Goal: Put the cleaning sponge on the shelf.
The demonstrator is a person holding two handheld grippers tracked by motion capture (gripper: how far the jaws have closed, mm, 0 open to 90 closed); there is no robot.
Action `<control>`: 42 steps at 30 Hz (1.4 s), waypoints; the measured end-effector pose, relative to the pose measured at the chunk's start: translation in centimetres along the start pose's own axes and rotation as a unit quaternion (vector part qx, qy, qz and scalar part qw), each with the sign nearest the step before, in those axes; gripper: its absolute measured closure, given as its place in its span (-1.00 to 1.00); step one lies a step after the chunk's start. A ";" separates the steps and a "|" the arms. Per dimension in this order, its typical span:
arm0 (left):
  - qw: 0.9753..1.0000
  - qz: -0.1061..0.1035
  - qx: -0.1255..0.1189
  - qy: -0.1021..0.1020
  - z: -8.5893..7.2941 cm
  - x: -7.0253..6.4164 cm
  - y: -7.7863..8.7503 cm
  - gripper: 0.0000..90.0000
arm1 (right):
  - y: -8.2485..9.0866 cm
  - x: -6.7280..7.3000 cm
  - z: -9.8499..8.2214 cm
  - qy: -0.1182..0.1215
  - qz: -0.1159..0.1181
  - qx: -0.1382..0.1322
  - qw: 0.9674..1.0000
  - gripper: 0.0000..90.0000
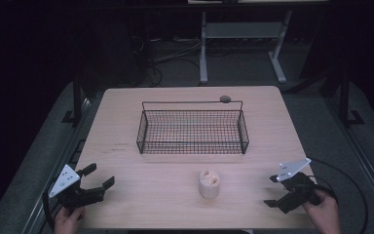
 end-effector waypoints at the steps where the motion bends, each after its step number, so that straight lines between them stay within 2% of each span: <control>1: 1.000 0.000 0.000 0.000 0.0 0.0 0.0 -0.69 | -0.1 0.0 0.0 0.001 -0.001 0.003 1.000 -0.68; 3: 1.000 0.001 0.001 -0.001 0.0 0.0 0.0 -0.69 | -0.2 0.0 0.1 0.001 -0.003 0.006 1.000 -0.68; 7: 1.000 0.000 -0.001 -0.002 0.1 -0.1 0.1 -0.69 | -0.4 0.5 0.6 0.007 0.007 0.012 1.000 -0.68; 20: 1.000 0.001 -0.004 0.000 0.0 0.0 0.2 -0.69 | -0.7 2.3 3.0 0.054 0.024 0.029 0.998 -0.68; 32: 1.000 0.003 -0.004 0.001 0.0 0.1 0.3 -0.69 | -0.8 3.7 4.5 0.080 0.037 0.044 0.995 -0.68; 40: 1.000 0.004 -0.005 0.002 0.0 0.1 0.4 -0.69 | -0.8 4.2 5.4 0.093 0.046 0.051 0.993 -0.68; 42: 1.000 0.004 -0.005 0.002 0.0 0.1 0.4 -0.69 | -0.8 4.2 5.7 0.088 0.046 0.050 0.994 -0.68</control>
Point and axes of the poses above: each handheld gripper's, and its own axes: y roughly backward along the jaws, z roughly out of its top, x roughly to its left, the point moved 7 cm from there along -y, roughly forward along the jaws, and after that the axes turned 15 degrees about -y, right-handed, at the moved point
